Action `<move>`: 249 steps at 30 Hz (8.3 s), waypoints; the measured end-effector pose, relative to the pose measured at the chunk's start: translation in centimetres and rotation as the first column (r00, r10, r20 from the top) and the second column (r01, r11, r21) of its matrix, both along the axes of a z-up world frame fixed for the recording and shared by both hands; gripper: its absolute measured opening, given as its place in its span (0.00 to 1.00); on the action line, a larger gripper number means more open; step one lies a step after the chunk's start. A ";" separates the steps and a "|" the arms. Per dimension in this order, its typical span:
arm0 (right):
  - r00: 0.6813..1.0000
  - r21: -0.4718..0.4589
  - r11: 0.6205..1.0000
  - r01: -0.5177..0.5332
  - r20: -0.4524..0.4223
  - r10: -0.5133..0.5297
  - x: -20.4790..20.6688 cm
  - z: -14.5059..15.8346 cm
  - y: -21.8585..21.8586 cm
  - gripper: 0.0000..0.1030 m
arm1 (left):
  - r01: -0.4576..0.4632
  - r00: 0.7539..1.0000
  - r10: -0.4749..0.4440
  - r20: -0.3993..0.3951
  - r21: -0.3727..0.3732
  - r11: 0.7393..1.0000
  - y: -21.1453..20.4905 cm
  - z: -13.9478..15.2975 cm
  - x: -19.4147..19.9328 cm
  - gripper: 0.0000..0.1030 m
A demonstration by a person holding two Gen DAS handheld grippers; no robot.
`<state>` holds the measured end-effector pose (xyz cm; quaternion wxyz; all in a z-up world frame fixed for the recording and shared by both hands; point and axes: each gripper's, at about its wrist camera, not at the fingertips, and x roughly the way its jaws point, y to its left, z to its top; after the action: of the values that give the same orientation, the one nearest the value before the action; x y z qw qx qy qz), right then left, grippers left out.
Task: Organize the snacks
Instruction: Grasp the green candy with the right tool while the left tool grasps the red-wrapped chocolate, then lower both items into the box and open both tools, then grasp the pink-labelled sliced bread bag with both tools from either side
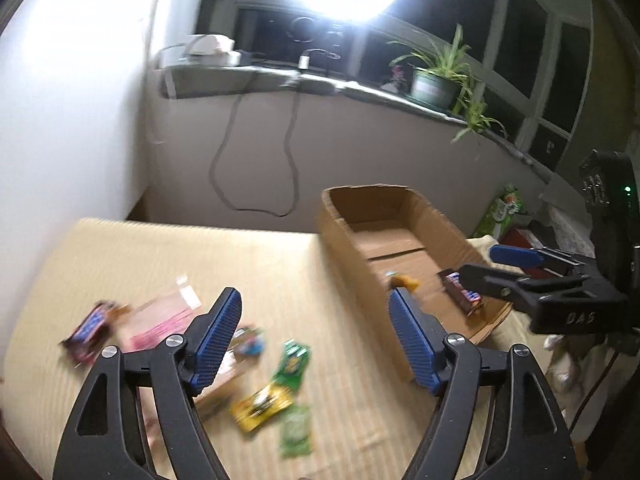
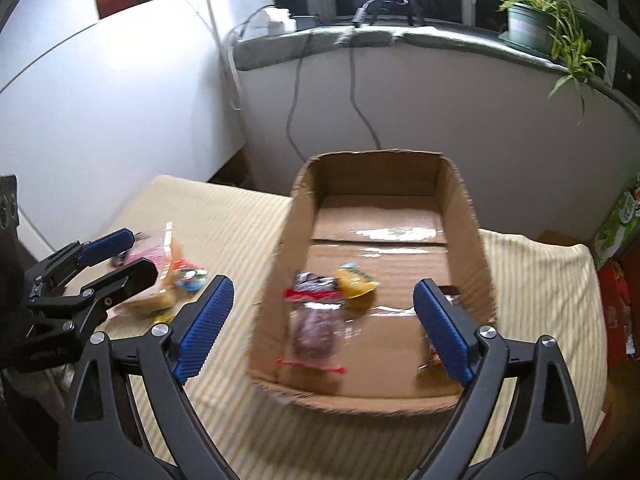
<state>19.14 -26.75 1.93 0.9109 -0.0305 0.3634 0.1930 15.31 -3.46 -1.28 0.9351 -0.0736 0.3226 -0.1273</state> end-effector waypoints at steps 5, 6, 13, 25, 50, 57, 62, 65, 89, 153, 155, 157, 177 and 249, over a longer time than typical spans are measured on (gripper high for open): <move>0.998 0.006 0.998 -0.059 -0.001 0.059 -1.7 -0.1 2.2 0.91 | -0.085 0.996 0.085 -0.001 -0.002 0.996 3.9 -0.3 -2.4 0.74; 0.998 0.008 0.998 -0.070 -0.002 0.070 -2.0 -0.2 2.6 0.91 | -0.103 0.995 0.103 0.002 -0.004 0.995 4.6 -0.3 -2.8 0.74; 0.988 0.019 0.988 -0.151 -0.025 0.151 -4.2 -1.0 5.4 0.91 | -0.196 0.981 0.196 0.002 -0.003 0.981 8.8 -0.8 -5.5 0.74; 0.963 0.006 0.966 -0.257 -0.087 0.257 -7.4 -4.7 10.1 0.91 | -0.298 0.952 0.297 -0.071 -0.010 0.955 14.5 -4.1 -8.9 0.74; 0.966 -0.047 0.986 -0.159 -0.213 0.146 -4.3 -11.0 13.6 0.57 | -0.227 0.964 0.215 -0.156 -0.058 0.972 15.3 -7.5 -3.2 0.57; 0.971 -0.117 0.979 -0.167 -0.192 0.143 -3.9 -11.1 15.1 0.46 | -0.208 0.963 0.197 -0.183 -0.040 0.977 15.0 -8.4 -2.2 0.55; 0.973 -0.179 0.966 -0.188 -0.170 0.158 -4.2 -11.2 15.8 0.33 | -0.191 0.962 0.183 -0.202 -0.023 0.981 14.6 -8.8 -1.6 0.49; 0.972 -0.195 0.960 -0.199 -0.167 0.167 -4.3 -11.1 15.6 0.24 | -0.186 0.961 0.179 -0.211 -0.012 0.982 14.4 -9.0 -1.4 0.40; 0.977 -0.096 0.978 -0.187 -0.126 0.174 -4.9 -8.6 11.9 0.21 | -0.221 0.968 0.215 -0.132 -0.030 0.975 14.5 -5.9 -3.3 0.33; 0.993 0.023 0.996 0.081 -0.091 -0.078 2.3 -5.0 -5.3 0.21 | 0.268 0.955 -0.255 -0.148 0.076 0.960 -13.2 -3.4 11.9 0.34; 0.993 0.018 0.997 0.078 -0.093 -0.076 2.3 -5.0 -5.1 0.22 | 0.269 0.956 -0.256 -0.146 0.078 0.960 -13.3 -3.3 11.9 0.34; 0.993 0.011 0.997 0.076 -0.095 -0.075 2.3 -5.1 -5.0 0.22 | 0.267 0.956 -0.255 -0.144 0.078 0.960 -13.4 -3.2 11.8 0.39; 0.996 -0.009 0.997 0.077 -0.043 -0.077 0.4 -3.5 -4.0 0.80 | 0.194 0.978 -0.192 -0.087 0.019 0.981 -10.0 -0.6 10.0 0.69; 0.805 0.228 0.929 -0.292 -0.466 0.367 7.1 -10.4 21.4 0.59 | -0.110 0.968 0.047 -0.248 -0.246 0.963 10.5 -8.6 2.4 0.73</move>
<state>26.21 -5.36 -8.46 0.7372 0.0243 0.5612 0.3755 17.68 7.01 -9.88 0.8760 -0.2222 0.4106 -0.1211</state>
